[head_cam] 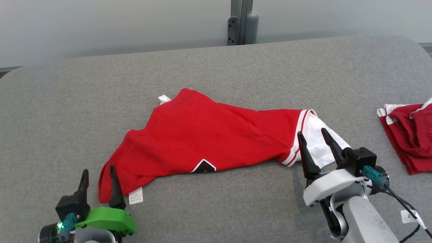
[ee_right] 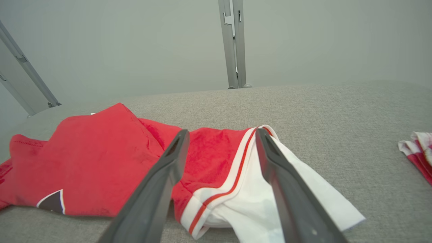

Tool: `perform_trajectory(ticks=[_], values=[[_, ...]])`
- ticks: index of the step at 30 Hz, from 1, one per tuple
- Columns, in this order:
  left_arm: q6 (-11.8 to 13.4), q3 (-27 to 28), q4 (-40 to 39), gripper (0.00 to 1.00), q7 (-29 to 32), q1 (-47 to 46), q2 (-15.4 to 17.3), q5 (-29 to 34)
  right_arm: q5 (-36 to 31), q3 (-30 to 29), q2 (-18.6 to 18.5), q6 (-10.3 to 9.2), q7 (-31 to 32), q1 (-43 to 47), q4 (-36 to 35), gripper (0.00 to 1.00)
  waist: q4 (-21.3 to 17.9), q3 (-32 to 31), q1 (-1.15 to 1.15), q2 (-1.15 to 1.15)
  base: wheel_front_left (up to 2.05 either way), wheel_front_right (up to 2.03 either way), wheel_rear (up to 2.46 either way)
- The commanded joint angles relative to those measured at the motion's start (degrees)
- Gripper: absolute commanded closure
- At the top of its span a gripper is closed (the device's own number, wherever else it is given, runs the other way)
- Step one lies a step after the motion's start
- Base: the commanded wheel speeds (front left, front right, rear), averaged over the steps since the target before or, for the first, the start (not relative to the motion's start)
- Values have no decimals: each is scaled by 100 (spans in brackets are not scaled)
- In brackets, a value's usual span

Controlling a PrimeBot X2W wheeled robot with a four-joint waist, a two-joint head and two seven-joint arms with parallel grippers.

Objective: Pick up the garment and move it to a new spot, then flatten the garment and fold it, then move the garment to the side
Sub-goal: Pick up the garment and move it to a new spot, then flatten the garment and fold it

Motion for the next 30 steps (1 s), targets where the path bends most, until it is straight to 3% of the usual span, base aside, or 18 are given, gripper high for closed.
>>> perform_trajectory(ticks=[1,14,22,30], values=[[-85,-50,-34,0,0,-119,19,-79,61,28,-12,-5,0,-33,-11,0,-36,34,0,0,0,0,0],[-403,-781,751,0,1,-1557,22,-55,113,88,-10,-5,1,-267,-14,0,-453,459,0,0,0,0,0],[-527,-1326,2121,0,6,-2925,22,-294,159,129,-11,-5,0,-400,-44,0,-749,782,0,0,0,0,0],[-540,-1621,3408,0,490,-4195,23,-429,212,140,-10,-5,1,-498,-59,0,-960,1032,0,0,0,0,0]])
